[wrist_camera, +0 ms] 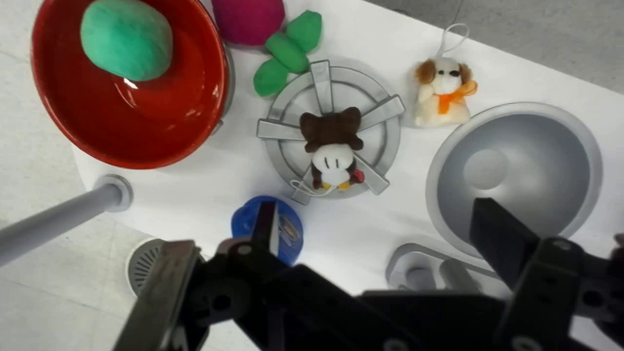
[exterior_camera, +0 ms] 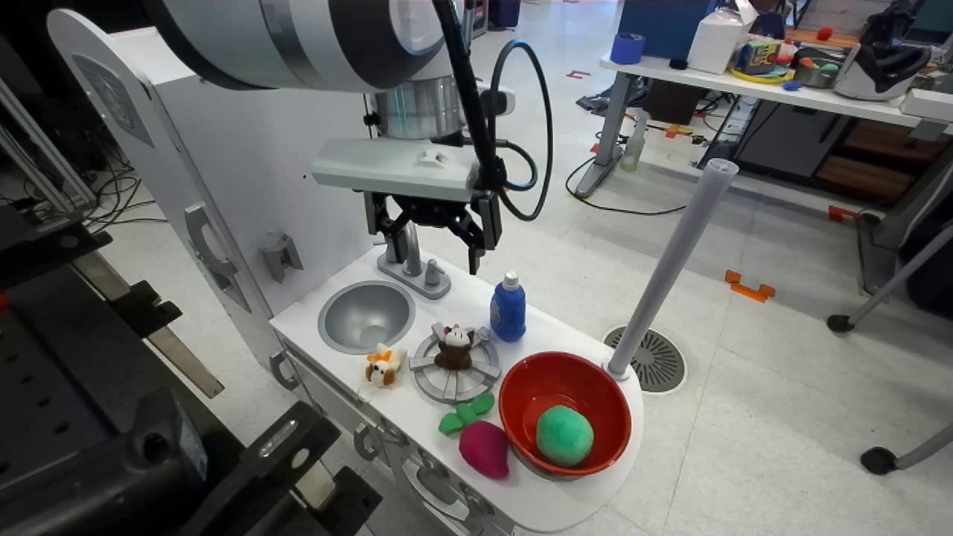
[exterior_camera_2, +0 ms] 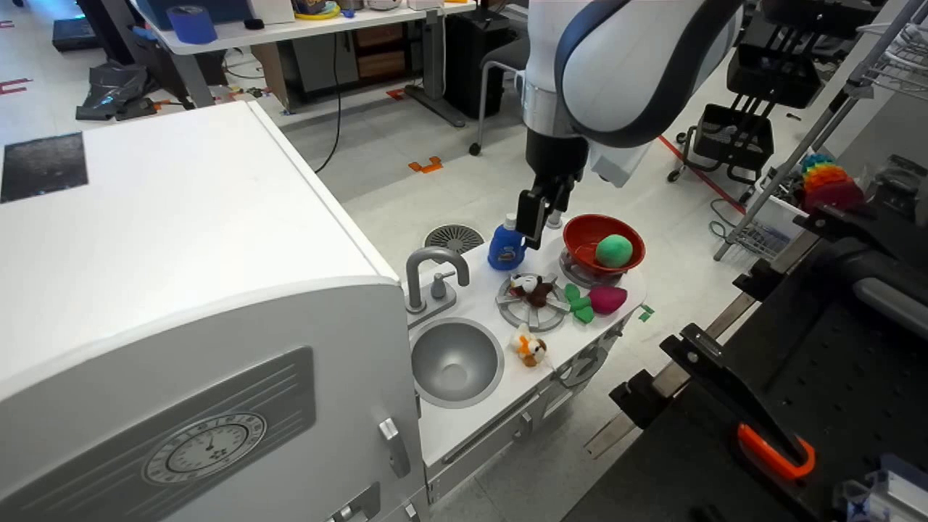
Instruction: Slide the tap to the left
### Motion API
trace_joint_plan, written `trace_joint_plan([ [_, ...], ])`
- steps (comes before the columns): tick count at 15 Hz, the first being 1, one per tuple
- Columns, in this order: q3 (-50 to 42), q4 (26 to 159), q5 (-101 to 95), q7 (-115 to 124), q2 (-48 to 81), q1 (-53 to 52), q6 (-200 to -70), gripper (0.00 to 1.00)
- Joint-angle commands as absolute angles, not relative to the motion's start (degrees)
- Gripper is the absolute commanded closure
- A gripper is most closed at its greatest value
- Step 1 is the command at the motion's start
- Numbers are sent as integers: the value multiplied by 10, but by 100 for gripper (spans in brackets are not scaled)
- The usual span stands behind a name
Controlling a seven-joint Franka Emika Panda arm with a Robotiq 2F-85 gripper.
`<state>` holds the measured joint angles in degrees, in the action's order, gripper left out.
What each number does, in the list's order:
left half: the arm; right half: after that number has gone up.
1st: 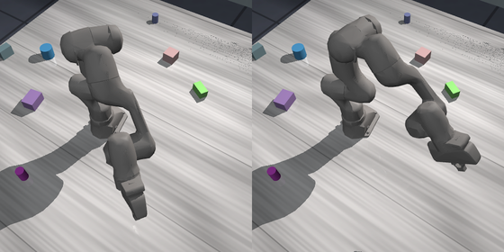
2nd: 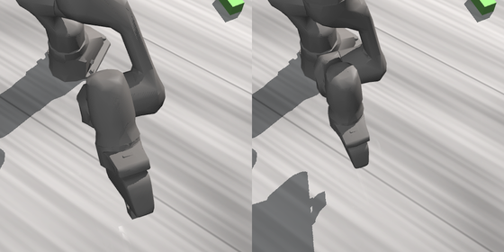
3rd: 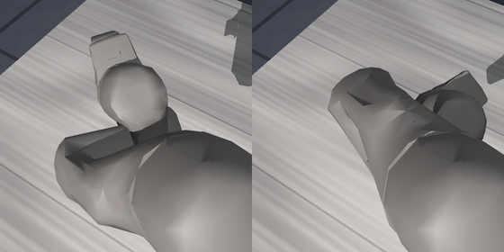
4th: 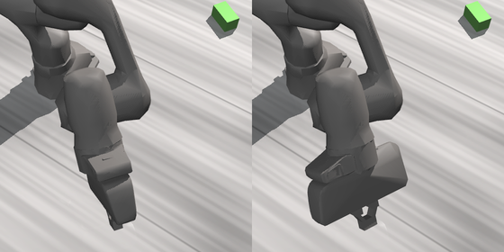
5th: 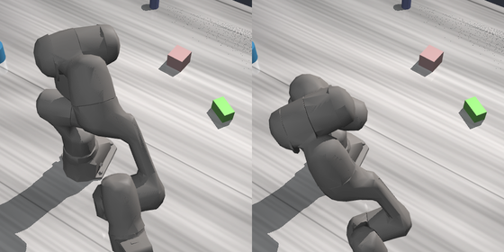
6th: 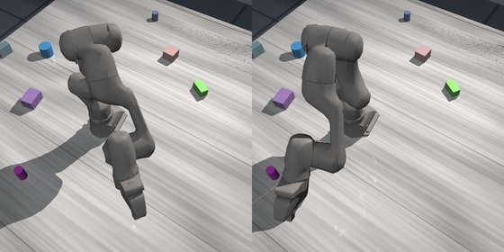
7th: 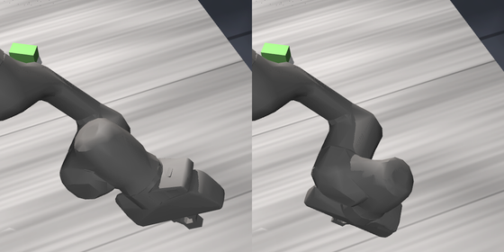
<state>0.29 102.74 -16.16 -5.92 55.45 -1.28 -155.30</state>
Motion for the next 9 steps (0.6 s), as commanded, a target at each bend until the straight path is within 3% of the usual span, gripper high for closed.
trace_joint_plan([
  [1,29,1009,-145,-125,572,8,-1539,0],
  [8,-33,915,-110,-57,613,-14,-1422,0],
  [9,-11,952,-118,-91,598,-2,-1465,0],
])
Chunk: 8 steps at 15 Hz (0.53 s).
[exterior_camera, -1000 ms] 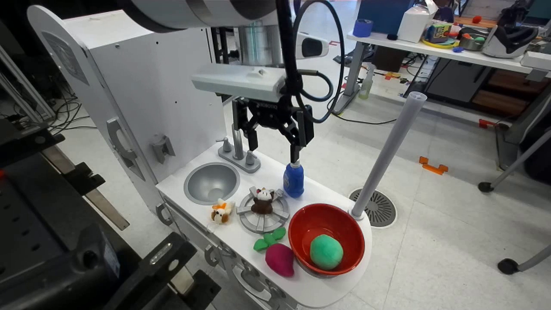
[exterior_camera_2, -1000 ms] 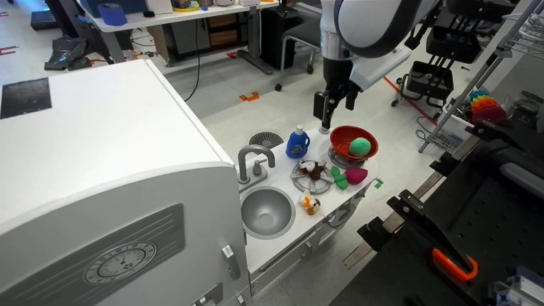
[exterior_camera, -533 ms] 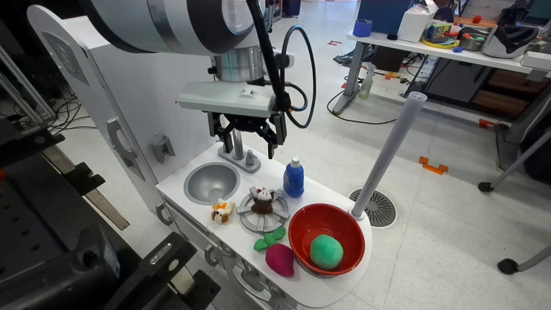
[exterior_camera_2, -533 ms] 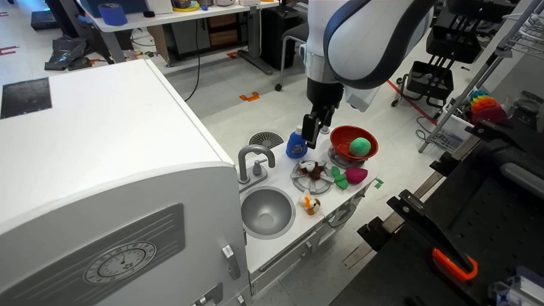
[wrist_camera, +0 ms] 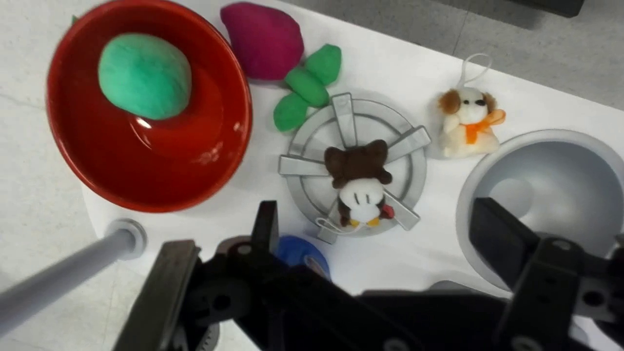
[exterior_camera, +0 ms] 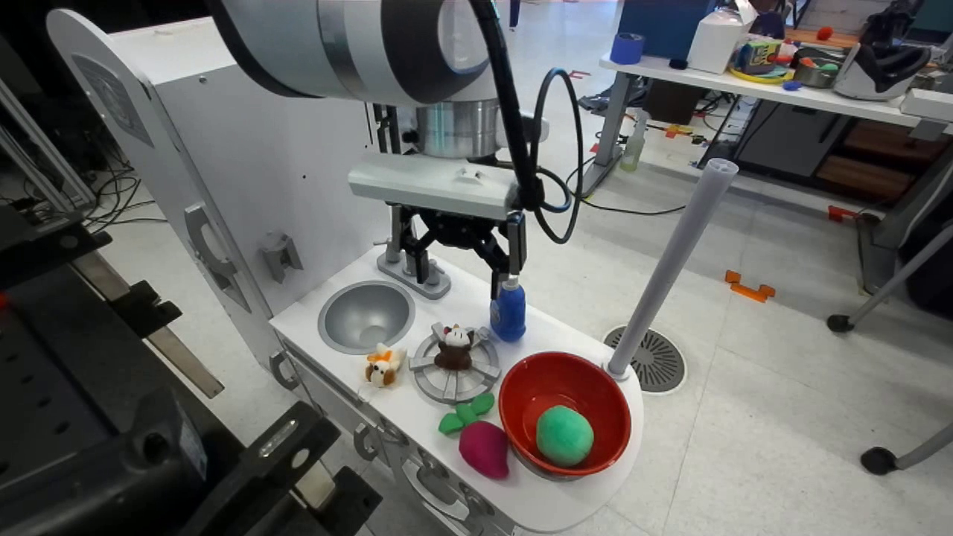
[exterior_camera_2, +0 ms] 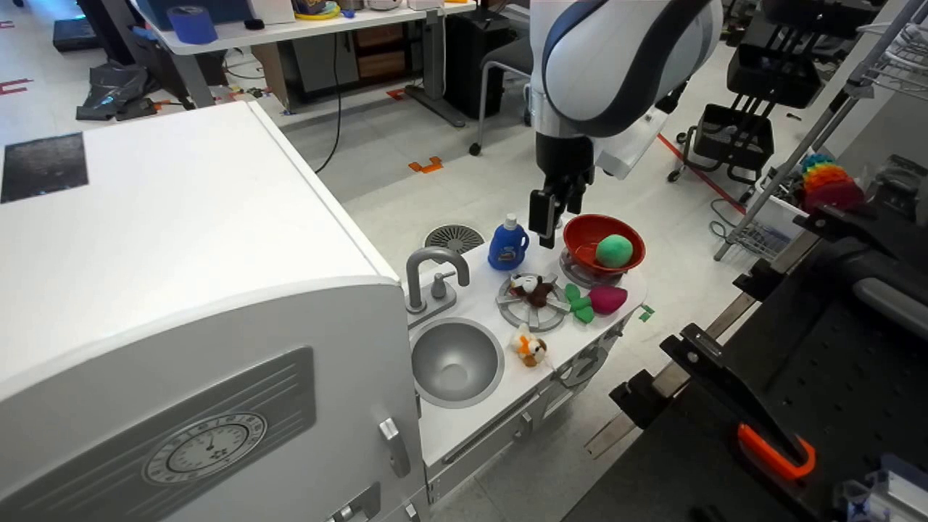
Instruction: Slide the tap to the left
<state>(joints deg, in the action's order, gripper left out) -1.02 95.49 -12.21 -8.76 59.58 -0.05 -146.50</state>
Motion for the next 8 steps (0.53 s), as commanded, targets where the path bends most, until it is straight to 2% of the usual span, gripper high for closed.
trace_joint_plan([
  [1,-21,941,-118,-78,601,-4,-1448,0],
  [8,-28,929,-117,-62,607,-8,-1437,0],
])
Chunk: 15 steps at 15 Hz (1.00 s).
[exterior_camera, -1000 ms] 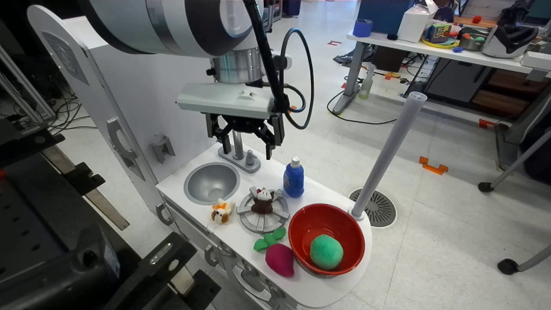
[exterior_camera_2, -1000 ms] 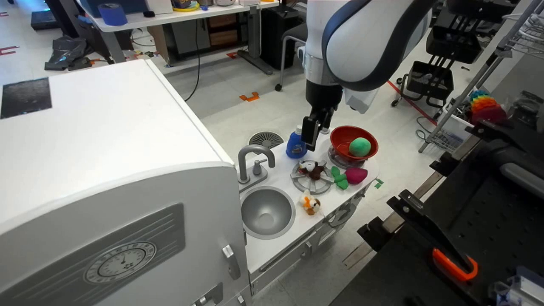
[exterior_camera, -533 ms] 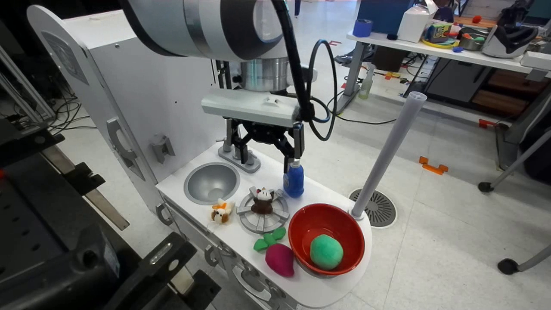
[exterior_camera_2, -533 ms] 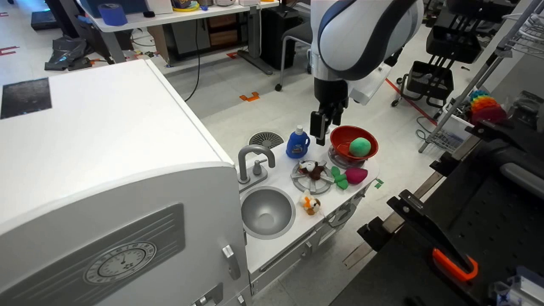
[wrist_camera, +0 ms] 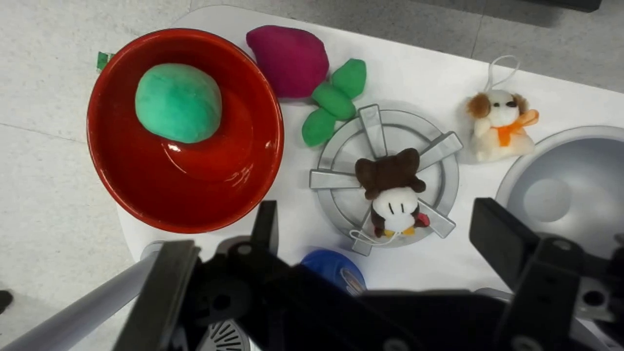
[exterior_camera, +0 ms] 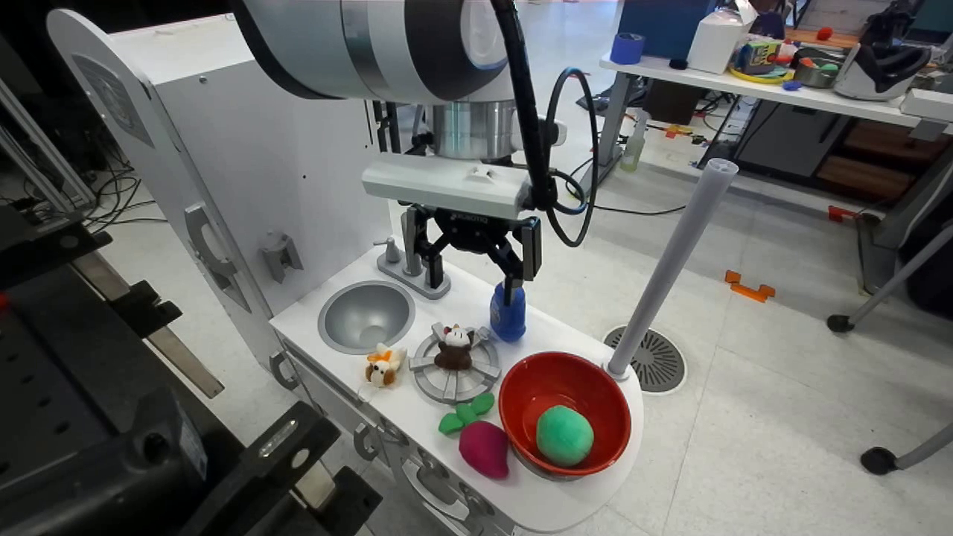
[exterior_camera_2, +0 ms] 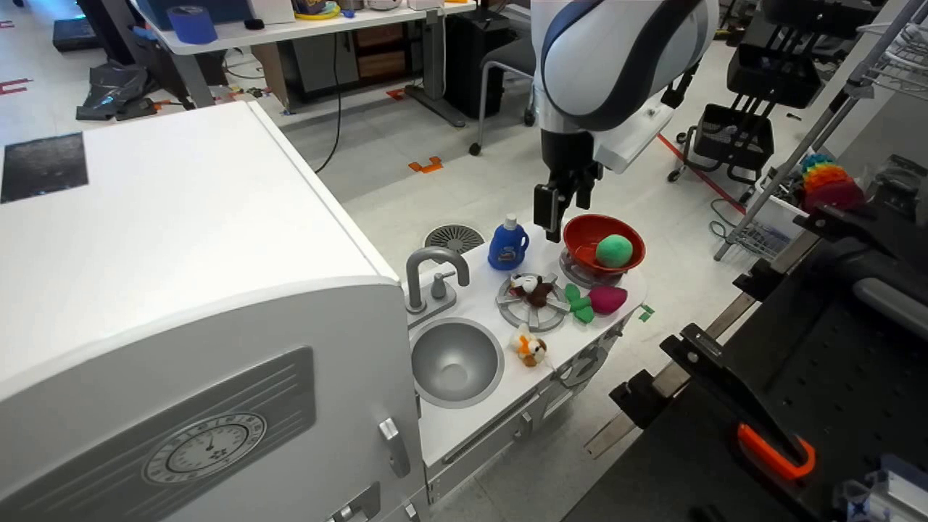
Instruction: Slide the tap to the left
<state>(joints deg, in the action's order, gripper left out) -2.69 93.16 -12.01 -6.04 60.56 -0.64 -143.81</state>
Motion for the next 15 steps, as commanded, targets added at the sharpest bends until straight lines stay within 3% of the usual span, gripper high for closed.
trace_joint_plan([
  [1,-28,929,-117,-62,607,-8,-1437,0],
  [15,-37,809,-184,-74,739,-142,-1587,0],
])
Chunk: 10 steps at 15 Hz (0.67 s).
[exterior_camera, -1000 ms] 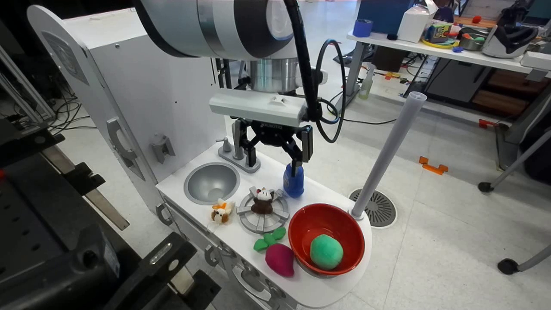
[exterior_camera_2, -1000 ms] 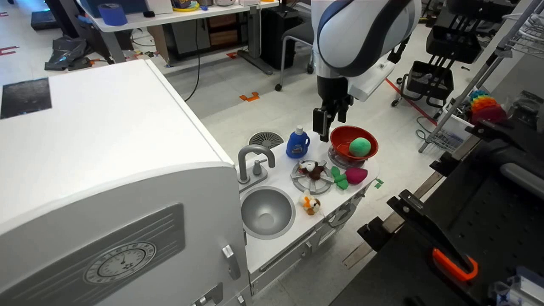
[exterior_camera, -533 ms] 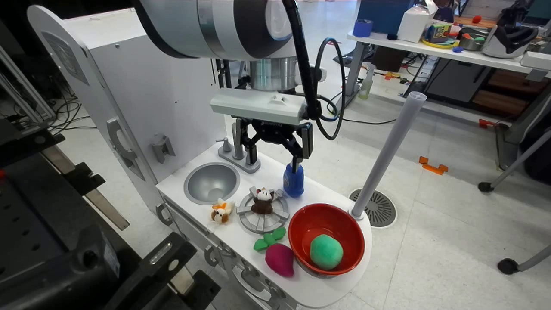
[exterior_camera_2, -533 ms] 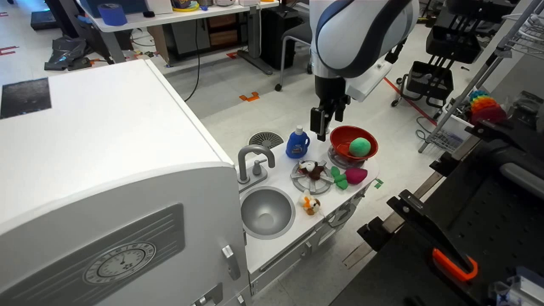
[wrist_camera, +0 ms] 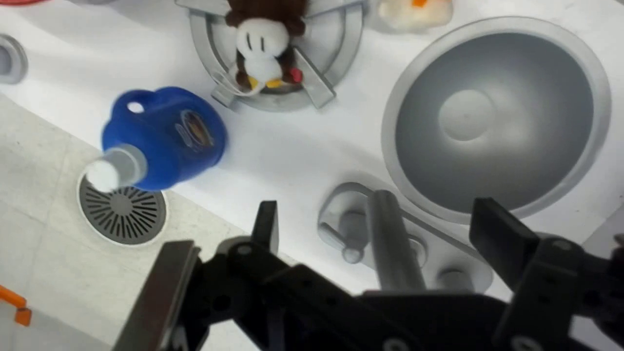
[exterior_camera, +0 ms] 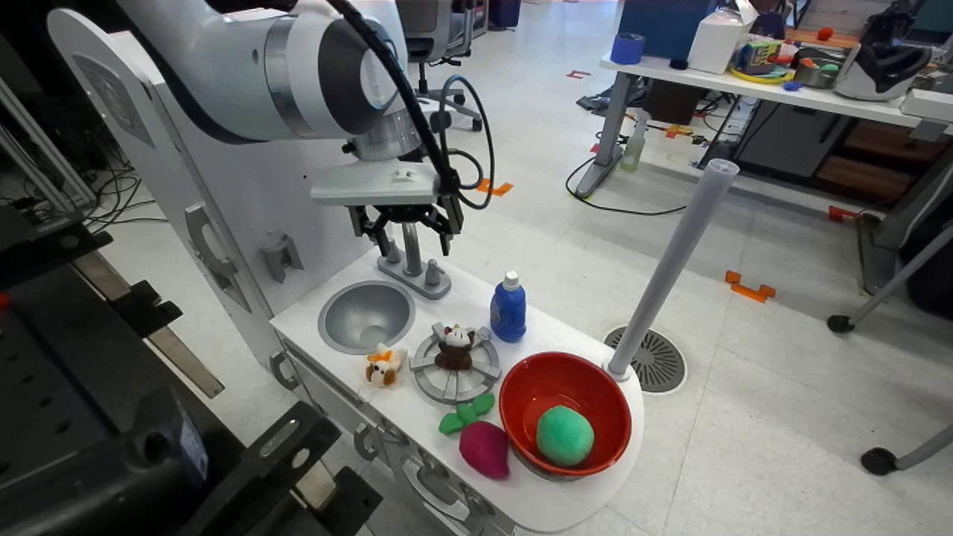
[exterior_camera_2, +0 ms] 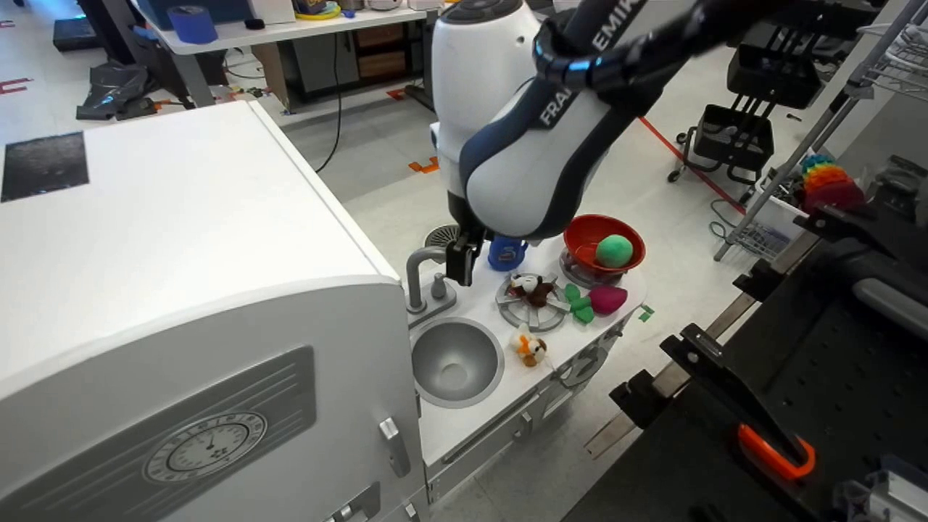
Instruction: Slide the tap to the left
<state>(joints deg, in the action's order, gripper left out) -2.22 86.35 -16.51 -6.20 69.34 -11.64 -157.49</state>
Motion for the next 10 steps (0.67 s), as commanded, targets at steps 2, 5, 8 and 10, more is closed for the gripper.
trace_joint_plan([
  [2,-54,770,-198,-71,769,-163,-1578,0],
  [5,-67,719,-209,-74,807,-175,-1569,0],
  [8,-33,727,-209,-111,810,-166,-1580,0],
  [10,4,745,-201,-142,799,-154,-1577,0],
])
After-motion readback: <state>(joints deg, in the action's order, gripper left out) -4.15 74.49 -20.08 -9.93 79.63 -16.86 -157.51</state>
